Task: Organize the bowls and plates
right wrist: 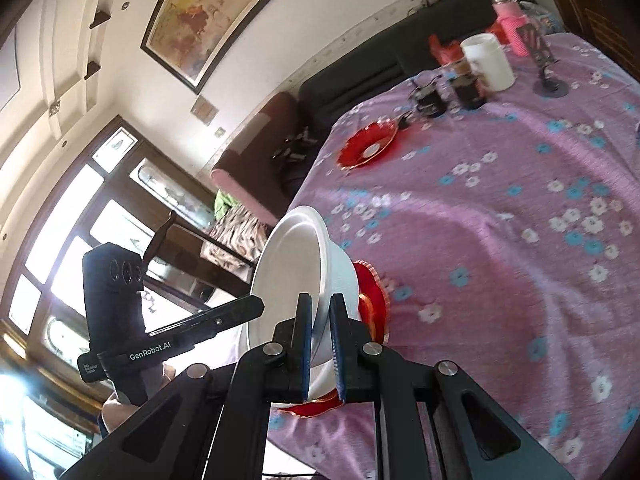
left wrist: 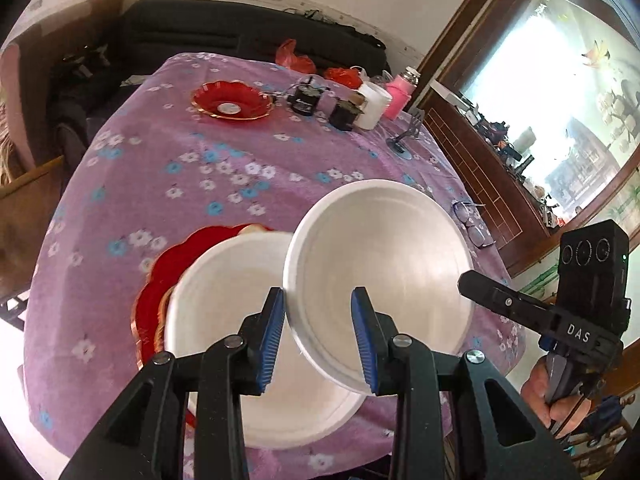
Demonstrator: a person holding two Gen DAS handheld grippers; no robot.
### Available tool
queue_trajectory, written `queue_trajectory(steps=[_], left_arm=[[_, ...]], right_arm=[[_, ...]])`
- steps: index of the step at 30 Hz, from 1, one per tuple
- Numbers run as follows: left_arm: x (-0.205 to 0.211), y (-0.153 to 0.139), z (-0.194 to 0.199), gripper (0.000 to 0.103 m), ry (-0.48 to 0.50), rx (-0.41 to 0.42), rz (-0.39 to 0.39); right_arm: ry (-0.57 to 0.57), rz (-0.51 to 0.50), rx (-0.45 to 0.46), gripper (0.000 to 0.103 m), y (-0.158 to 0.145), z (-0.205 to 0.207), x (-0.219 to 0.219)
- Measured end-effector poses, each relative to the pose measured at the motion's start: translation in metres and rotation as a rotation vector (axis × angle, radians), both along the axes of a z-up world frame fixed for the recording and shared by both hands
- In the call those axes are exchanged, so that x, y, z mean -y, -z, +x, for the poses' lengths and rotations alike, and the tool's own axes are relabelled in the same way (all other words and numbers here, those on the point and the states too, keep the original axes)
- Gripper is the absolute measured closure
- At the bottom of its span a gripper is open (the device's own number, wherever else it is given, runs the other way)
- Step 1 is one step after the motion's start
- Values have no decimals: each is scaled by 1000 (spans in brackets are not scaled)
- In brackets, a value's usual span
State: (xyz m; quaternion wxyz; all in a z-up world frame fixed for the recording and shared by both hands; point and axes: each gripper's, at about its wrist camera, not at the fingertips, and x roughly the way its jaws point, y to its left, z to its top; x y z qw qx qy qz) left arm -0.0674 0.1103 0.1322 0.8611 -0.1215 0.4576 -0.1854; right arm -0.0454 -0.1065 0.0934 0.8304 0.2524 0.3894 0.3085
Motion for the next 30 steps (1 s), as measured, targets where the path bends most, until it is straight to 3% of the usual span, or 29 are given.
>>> queue_trajectory(steps=[14,30], left_arm=[[-36,17,-22,71,-58,-13,0],[-39,25,-21,71,-73,-17,35]], right_arm=[[-68,-4,-51,92,24,0,-36],[-76,-55,-71,92,39,4,-50]])
